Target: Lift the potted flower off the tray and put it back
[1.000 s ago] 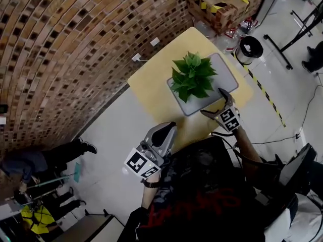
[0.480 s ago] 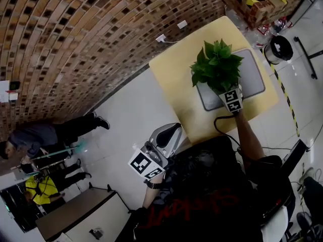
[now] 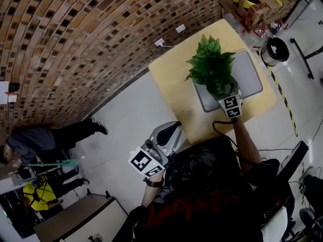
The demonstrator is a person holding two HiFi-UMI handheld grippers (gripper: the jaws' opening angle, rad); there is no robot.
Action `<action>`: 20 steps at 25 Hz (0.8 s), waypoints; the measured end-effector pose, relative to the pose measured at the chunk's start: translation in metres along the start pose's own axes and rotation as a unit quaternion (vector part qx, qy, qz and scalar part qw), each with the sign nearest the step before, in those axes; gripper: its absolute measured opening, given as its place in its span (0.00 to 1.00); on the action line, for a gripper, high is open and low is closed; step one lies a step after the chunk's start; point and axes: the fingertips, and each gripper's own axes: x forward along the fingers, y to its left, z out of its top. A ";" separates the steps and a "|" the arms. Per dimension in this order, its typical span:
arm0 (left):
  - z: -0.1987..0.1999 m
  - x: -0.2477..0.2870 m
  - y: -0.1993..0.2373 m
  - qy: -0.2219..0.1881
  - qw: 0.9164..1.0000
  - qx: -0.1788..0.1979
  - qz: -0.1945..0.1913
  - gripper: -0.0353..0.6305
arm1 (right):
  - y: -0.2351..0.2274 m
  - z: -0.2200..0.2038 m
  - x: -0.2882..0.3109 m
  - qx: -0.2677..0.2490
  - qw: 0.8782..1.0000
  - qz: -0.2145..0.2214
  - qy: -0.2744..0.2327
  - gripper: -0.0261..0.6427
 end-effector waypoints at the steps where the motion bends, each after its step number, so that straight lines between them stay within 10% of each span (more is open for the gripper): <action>1: 0.001 0.002 -0.002 -0.001 1.000 0.001 -0.007 0.05 | -0.001 0.004 -0.005 -0.001 1.000 -0.002 -0.004 0.75; 20: 0.036 0.012 -0.009 -0.043 0.998 0.026 -0.042 0.05 | -0.024 0.191 -0.110 -0.049 0.985 -0.044 -0.161 0.76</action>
